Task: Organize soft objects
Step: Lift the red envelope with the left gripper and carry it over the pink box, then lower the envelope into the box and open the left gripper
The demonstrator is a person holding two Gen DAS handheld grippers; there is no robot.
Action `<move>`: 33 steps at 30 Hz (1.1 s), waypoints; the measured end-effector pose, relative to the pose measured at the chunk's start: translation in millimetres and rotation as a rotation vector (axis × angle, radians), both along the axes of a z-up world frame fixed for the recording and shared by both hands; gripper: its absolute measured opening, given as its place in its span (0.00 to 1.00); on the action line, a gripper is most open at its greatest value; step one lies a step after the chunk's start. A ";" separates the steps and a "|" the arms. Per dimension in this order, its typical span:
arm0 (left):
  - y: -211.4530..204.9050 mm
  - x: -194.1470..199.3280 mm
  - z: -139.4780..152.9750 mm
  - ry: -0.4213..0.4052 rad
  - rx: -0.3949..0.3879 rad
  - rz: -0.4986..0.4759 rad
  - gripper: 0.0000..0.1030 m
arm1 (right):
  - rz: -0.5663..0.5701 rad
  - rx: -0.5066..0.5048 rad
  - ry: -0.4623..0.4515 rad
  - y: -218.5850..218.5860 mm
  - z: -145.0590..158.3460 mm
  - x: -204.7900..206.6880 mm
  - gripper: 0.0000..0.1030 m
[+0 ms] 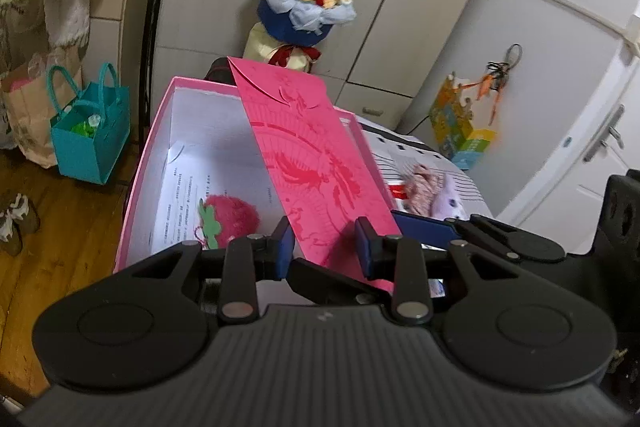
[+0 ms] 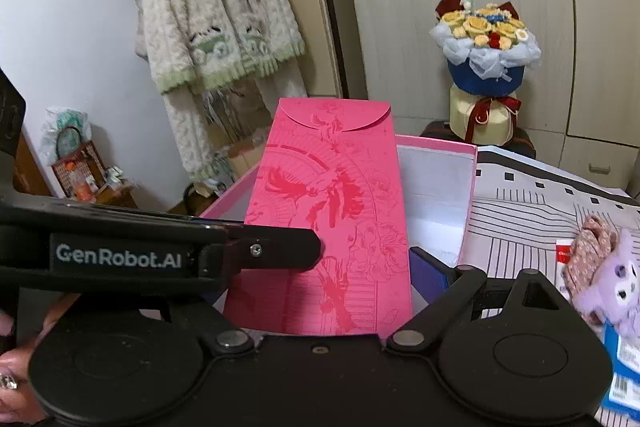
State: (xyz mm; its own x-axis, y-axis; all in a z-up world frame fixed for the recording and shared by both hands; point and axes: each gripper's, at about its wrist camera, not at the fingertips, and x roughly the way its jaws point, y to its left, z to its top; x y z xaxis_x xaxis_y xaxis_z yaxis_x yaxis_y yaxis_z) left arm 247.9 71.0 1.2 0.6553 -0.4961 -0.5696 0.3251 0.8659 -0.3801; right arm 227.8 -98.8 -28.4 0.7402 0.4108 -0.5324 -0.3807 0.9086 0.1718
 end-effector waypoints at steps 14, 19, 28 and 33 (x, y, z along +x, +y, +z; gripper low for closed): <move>1.1 37.2 -24.6 0.113 -0.043 0.026 0.30 | -0.003 -0.066 0.081 5.0 -15.6 33.2 0.91; 1.0 30.0 -20.0 0.084 0.006 0.041 0.33 | 0.008 -0.131 0.076 10.1 -13.5 31.1 0.91; 4.9 -5.2 4.9 -0.047 0.088 0.079 0.57 | 0.023 -0.153 0.019 5.6 -0.1 6.0 0.92; 10.7 -29.7 19.3 -0.076 0.091 0.053 0.58 | 0.018 -0.168 -0.004 0.3 10.2 -13.0 0.92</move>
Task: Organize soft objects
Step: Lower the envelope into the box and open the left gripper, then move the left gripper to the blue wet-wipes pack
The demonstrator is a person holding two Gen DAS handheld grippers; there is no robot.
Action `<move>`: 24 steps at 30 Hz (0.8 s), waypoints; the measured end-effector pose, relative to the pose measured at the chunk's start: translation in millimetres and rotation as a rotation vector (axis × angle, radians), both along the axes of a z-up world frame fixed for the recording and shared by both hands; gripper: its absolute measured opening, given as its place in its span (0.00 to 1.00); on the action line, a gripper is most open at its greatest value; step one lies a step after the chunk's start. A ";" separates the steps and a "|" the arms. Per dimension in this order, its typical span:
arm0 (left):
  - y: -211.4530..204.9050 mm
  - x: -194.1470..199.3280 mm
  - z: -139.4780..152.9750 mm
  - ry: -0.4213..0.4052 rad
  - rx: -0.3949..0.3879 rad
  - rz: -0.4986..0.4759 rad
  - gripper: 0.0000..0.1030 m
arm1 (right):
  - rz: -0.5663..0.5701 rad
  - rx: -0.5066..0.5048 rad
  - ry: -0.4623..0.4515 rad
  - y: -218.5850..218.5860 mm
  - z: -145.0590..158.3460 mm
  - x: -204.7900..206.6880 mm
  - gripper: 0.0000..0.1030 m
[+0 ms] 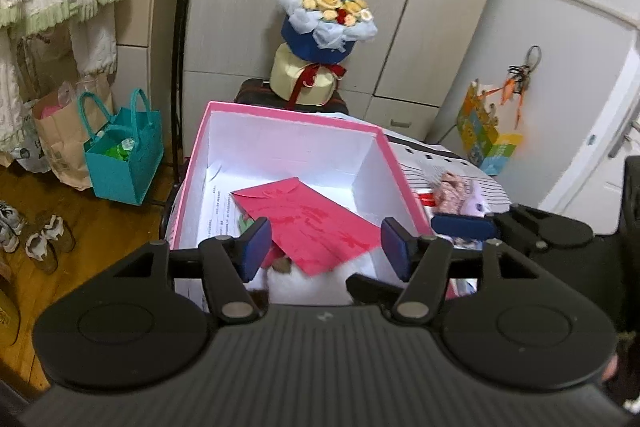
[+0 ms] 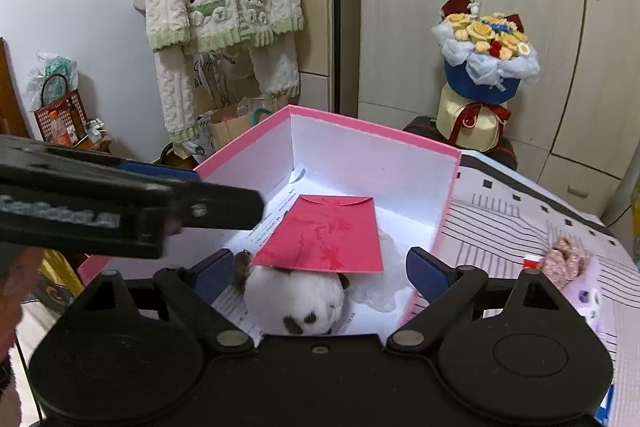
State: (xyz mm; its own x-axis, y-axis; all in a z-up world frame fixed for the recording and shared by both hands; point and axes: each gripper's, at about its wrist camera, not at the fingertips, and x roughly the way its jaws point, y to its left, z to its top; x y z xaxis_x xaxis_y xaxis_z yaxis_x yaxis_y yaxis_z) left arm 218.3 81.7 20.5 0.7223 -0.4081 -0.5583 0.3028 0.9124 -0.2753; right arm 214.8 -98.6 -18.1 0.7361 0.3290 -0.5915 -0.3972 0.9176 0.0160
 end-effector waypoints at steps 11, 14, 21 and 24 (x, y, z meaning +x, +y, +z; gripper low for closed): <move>4.7 -60.5 31.5 -0.101 0.058 -0.040 0.63 | 0.027 -0.020 -0.069 -13.5 29.8 -54.3 0.92; 4.7 -72.7 37.5 -0.114 0.067 -0.056 0.64 | 0.039 -0.025 -0.096 -16.1 37.5 -73.0 0.92; 1.7 -103.3 32.8 -0.128 0.074 -0.074 0.69 | 0.043 0.010 -0.138 -34.1 45.8 -110.9 0.93; -3.2 -116.4 29.4 -0.132 0.087 -0.093 0.71 | 0.027 0.018 -0.149 -47.4 42.2 -127.7 0.93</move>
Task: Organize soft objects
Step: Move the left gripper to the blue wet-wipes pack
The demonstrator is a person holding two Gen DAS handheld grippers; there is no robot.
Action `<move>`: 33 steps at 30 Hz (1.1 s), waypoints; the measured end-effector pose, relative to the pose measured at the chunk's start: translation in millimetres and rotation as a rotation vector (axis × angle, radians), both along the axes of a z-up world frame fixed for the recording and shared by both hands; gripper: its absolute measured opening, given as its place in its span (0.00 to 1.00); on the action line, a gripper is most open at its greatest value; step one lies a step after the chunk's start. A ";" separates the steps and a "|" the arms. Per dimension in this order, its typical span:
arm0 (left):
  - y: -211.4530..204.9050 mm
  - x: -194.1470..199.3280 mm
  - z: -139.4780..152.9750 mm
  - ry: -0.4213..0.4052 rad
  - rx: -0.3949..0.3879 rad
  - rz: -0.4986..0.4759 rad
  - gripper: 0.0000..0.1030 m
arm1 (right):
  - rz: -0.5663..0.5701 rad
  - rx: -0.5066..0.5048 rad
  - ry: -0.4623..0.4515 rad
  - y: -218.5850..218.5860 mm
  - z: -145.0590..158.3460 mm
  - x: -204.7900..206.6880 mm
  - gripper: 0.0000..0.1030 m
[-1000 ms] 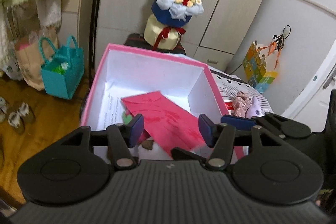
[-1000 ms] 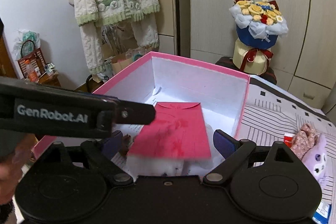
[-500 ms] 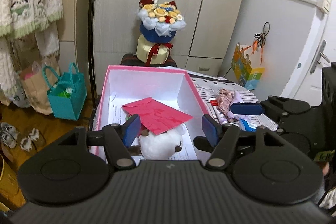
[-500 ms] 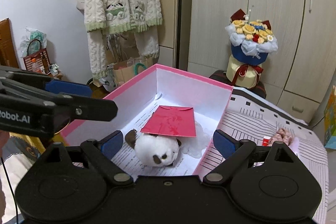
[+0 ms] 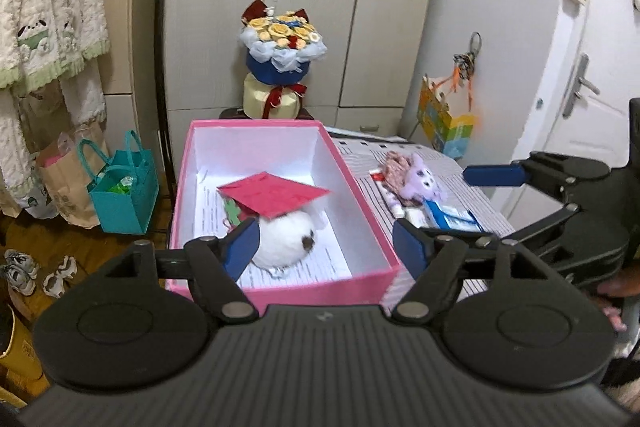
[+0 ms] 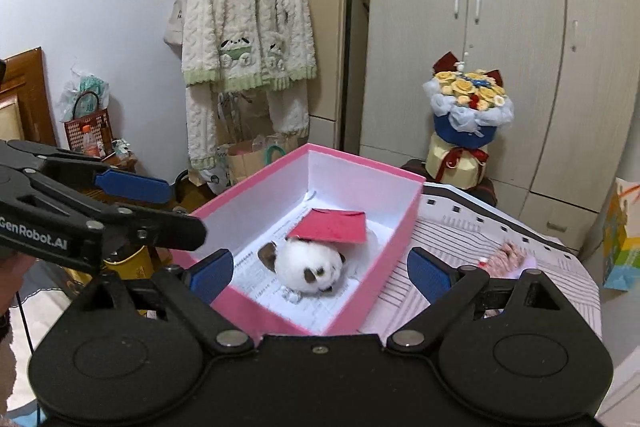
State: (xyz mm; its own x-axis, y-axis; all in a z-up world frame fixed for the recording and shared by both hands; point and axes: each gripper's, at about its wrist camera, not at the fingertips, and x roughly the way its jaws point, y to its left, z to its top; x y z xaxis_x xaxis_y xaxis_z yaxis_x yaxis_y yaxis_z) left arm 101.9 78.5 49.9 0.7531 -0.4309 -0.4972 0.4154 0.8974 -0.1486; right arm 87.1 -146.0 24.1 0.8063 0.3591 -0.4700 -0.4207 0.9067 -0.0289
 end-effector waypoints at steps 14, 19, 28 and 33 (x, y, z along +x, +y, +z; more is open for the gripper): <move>-47.9 -65.2 1.3 -0.098 0.078 -0.189 0.88 | -0.132 0.014 -0.035 -92.7 -21.1 -85.3 0.94; -78.6 -68.3 -8.1 -0.106 0.084 -0.243 0.94 | -0.190 0.007 -0.017 -118.4 -39.3 -93.3 0.94; -139.7 -37.7 -43.3 -0.116 0.060 -0.260 0.94 | -0.272 0.073 0.023 -164.5 -89.7 -68.0 0.94; -171.4 -6.0 -63.2 -0.065 0.021 -0.266 0.93 | -0.356 0.018 0.004 -178.2 -122.9 -37.4 0.94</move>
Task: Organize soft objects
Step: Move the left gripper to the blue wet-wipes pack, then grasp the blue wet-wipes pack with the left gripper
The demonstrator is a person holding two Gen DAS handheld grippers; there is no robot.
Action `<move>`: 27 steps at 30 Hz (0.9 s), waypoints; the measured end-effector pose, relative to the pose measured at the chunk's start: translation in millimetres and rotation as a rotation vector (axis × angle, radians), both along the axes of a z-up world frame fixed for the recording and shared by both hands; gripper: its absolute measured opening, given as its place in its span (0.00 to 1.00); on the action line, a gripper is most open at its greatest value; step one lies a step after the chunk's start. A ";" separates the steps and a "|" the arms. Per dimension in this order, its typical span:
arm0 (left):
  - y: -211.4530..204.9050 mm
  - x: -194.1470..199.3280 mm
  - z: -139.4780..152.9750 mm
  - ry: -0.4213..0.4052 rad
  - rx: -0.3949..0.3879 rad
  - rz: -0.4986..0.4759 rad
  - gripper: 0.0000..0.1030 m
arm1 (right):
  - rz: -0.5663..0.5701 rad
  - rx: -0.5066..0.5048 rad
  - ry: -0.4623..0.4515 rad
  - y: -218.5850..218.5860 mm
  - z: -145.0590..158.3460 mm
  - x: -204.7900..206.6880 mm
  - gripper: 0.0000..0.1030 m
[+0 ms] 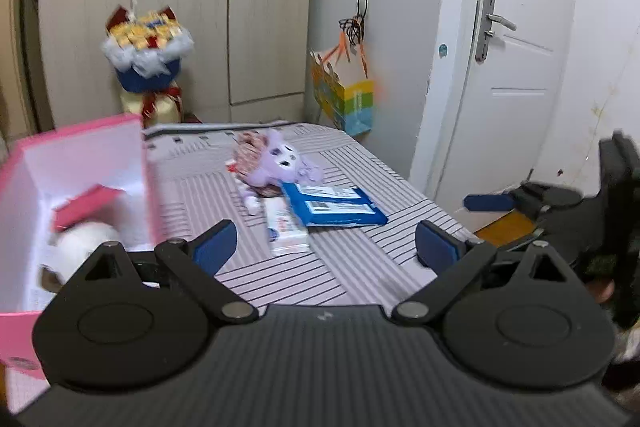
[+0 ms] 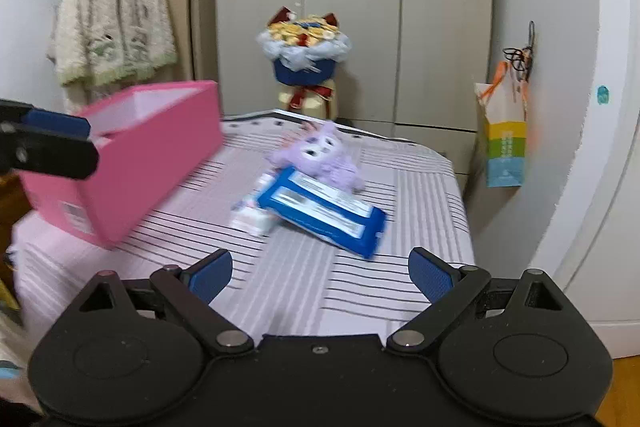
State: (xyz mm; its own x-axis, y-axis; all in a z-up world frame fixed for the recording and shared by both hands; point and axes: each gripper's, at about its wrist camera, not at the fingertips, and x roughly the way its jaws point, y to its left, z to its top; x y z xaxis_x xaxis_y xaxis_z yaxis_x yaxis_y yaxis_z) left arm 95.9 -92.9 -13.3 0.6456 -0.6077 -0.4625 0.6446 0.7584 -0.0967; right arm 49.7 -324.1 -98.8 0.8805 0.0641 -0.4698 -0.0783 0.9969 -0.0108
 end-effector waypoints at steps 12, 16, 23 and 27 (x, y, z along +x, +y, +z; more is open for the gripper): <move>-56.9 69.4 -42.5 -0.084 -0.036 0.058 0.92 | -0.064 0.054 0.057 -26.0 -37.2 77.2 0.94; -74.1 85.2 -51.1 -0.074 -0.033 0.085 0.91 | -0.054 0.158 0.101 -33.2 -44.2 98.5 0.94; -91.8 122.7 -69.4 0.036 -0.011 0.152 0.66 | 0.015 0.239 0.162 -30.3 -48.8 123.3 0.94; -91.2 133.6 -79.5 0.096 -0.008 0.154 0.50 | 0.012 0.251 0.156 -29.9 -52.3 124.6 0.94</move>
State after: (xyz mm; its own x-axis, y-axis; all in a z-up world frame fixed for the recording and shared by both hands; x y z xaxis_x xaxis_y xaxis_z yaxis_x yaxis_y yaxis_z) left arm 229.5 -184.0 -92.8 0.6844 -0.5092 -0.5218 0.5085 0.8463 -0.1589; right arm 174.3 -354.0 -151.1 0.7974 0.2052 -0.5676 -0.0709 0.9658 0.2495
